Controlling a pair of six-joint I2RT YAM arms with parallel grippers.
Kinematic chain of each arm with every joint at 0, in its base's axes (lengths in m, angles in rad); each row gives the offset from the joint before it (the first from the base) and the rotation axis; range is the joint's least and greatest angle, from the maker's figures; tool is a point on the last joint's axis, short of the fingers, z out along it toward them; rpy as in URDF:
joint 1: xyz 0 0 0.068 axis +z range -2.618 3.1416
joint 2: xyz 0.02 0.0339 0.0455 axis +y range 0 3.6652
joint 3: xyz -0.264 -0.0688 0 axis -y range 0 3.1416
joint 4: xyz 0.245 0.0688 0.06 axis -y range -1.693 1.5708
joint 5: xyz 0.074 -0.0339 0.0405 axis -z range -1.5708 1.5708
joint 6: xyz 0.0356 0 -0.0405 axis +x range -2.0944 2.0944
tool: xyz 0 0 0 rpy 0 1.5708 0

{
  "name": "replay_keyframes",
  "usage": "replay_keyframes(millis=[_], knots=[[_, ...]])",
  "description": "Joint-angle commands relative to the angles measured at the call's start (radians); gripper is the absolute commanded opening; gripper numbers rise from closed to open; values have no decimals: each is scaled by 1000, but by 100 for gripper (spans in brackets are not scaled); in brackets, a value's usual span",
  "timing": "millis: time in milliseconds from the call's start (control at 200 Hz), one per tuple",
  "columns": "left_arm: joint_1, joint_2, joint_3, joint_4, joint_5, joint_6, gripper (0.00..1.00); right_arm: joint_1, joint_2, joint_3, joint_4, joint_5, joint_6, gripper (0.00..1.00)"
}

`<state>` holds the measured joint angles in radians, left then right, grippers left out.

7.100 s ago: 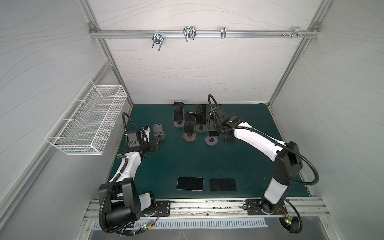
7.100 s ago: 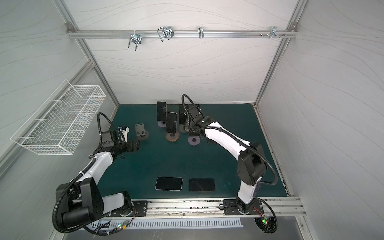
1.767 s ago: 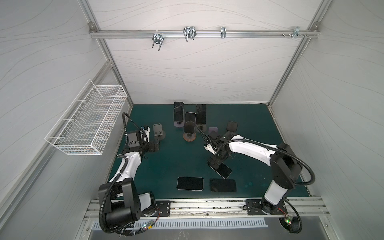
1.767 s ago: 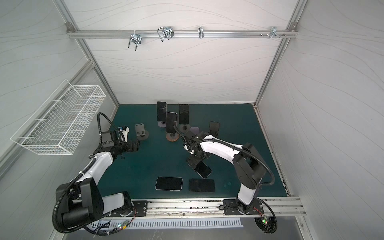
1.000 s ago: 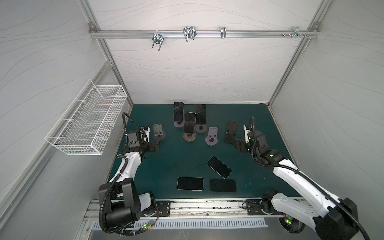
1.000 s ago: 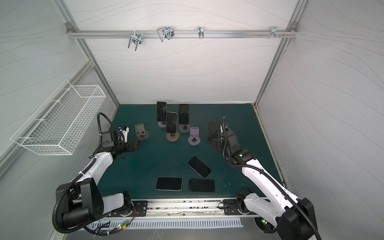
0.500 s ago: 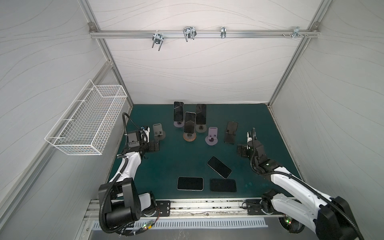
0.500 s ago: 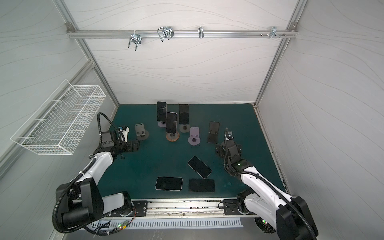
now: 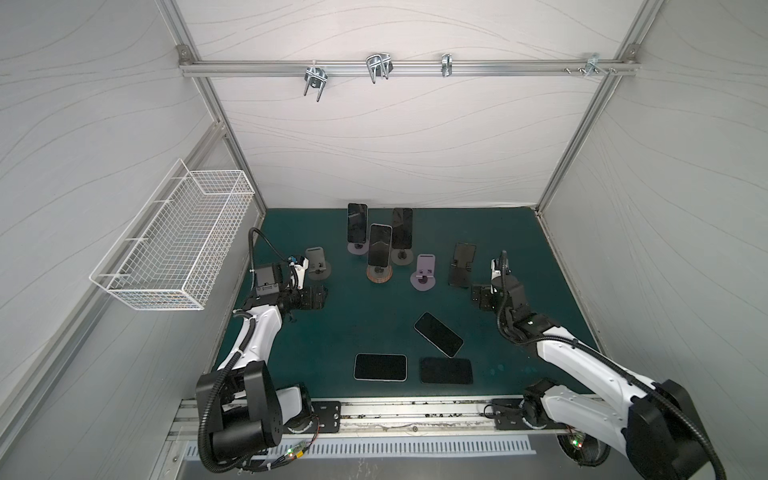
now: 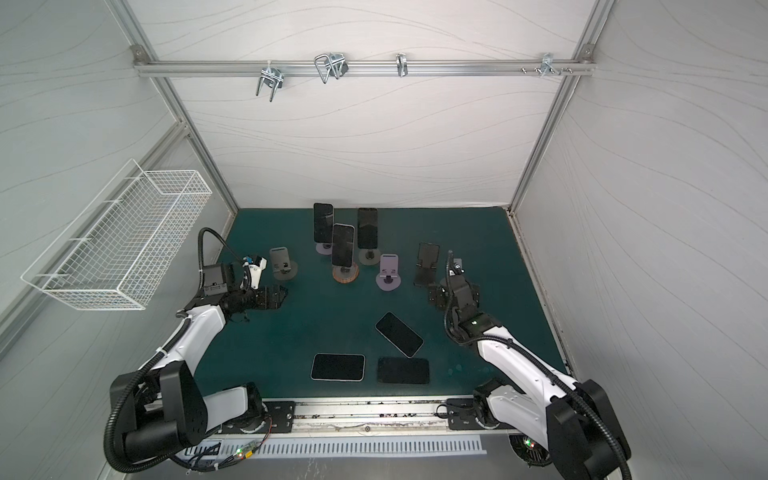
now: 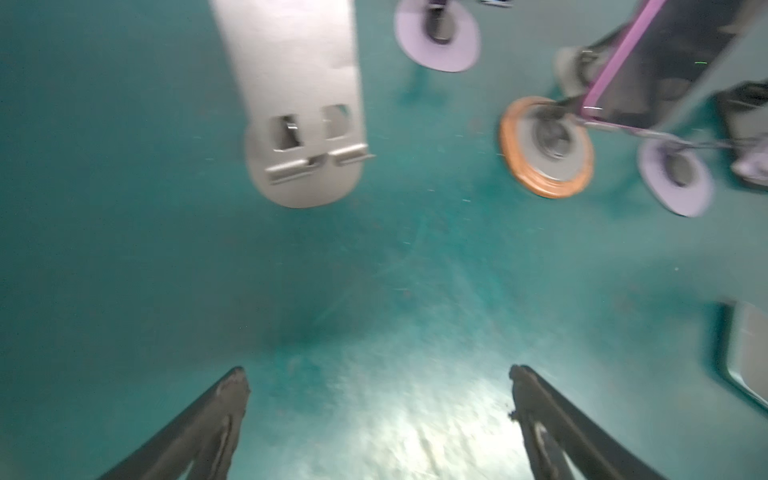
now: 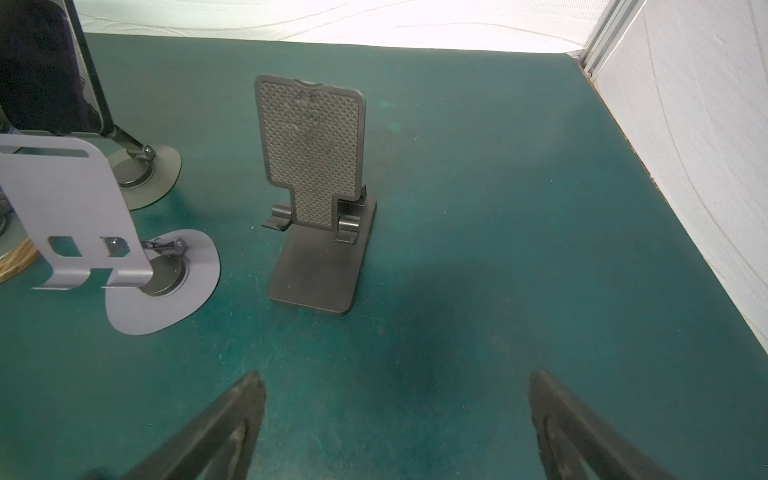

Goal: Remove the phone from the phone stand
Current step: 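Reach the left gripper toward the pink-framed phone on the wooden-based stand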

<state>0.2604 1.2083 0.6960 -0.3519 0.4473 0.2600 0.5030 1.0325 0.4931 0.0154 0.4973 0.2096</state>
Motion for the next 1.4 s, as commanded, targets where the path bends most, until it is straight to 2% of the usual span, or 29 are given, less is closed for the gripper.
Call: replay_keyframes(millis=[0,140,230,310,505,665,790,976,1106,1391], knots=[[-30,-22,97,-73,67,41,100,-7,-5,18,8,25,4,99],[-140,-20,177,-119,-24,3,100,-16,-25,6,14,11,5,99],[-194,6,249,-160,-29,-59,100,-25,-8,18,5,8,11,99],[-257,27,304,-169,-88,-120,100,-25,16,34,-6,9,11,99],[-348,103,493,-235,-110,-287,100,-26,20,38,-11,27,20,99],[-479,164,585,-225,-337,-320,100,-26,28,43,-15,32,22,99],[-566,224,643,-211,-445,-313,100,-26,50,62,-40,69,46,99],[-578,302,707,-161,-406,-378,100,-26,33,52,-36,73,50,99],[-588,385,819,-223,-384,-421,100,-27,31,49,-37,78,53,99],[-612,502,957,-253,-395,-427,100,-39,43,60,-48,73,63,99]])
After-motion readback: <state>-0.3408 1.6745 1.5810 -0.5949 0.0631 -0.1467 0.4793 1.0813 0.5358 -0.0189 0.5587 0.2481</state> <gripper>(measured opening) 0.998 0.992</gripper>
